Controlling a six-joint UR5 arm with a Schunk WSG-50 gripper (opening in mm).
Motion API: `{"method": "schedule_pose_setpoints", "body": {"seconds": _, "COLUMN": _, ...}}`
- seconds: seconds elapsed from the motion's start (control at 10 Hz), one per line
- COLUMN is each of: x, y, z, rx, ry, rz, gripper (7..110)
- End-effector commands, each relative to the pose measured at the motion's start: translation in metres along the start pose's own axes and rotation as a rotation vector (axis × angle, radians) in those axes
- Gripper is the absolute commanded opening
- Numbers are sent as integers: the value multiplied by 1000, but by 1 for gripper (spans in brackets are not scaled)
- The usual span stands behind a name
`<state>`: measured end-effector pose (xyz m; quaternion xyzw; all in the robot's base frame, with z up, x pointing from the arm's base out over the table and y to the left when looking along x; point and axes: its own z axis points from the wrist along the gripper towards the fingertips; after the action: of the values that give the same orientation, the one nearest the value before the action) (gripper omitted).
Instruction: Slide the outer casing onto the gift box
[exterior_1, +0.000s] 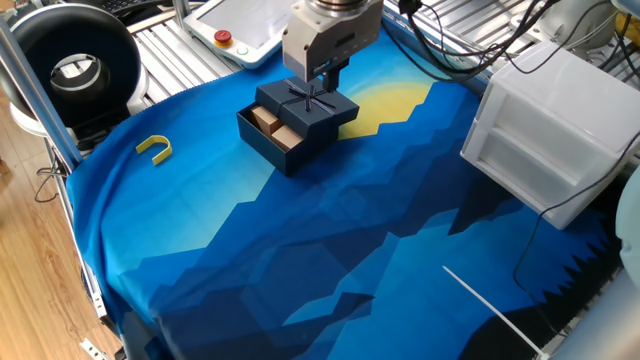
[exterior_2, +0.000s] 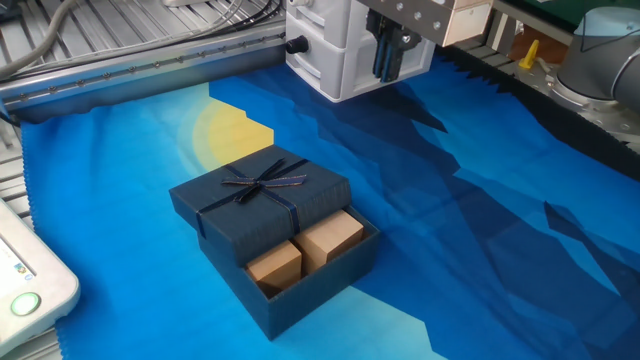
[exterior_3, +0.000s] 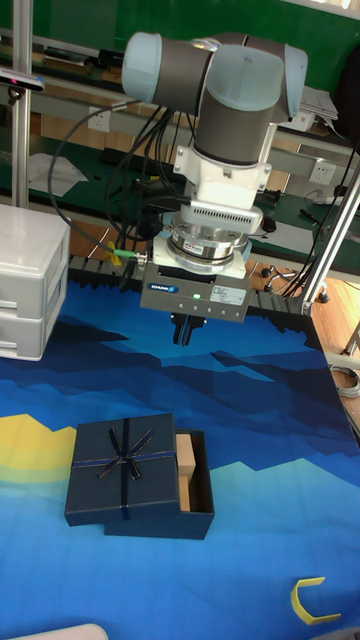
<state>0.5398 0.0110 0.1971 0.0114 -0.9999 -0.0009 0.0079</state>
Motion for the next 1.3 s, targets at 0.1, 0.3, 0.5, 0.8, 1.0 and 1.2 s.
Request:
{"method": "schedule_pose_setpoints", "body": {"seconds": 0.1, "x": 8, "y": 5, "z": -1, "rx": -23, "ry": 33, "rz": -6, "gripper": 7}}
{"method": "schedule_pose_setpoints", "body": {"seconds": 0.3, "x": 8, "y": 5, "z": -1, "rx": -23, "ry": 30, "rz": 3, "gripper": 7}}
{"method": "schedule_pose_setpoints", "body": {"seconds": 0.5, "x": 6, "y": 5, "z": -1, "rx": -21, "ry": 24, "rz": 17, "gripper": 7}}
{"method": "schedule_pose_setpoints", "body": {"seconds": 0.8, "x": 2, "y": 9, "z": -1, "rx": -36, "ry": 7, "rz": 17, "gripper": 7}}
{"method": "schedule_pose_setpoints", "body": {"seconds": 1.0, "x": 1, "y": 21, "z": 0, "rx": -79, "ry": 20, "rz": 16, "gripper": 7}}
{"method": "schedule_pose_setpoints", "body": {"seconds": 1.2, "x": -17, "y": 19, "z": 7, "rx": -72, "ry": 17, "rz": 4, "gripper": 7}}
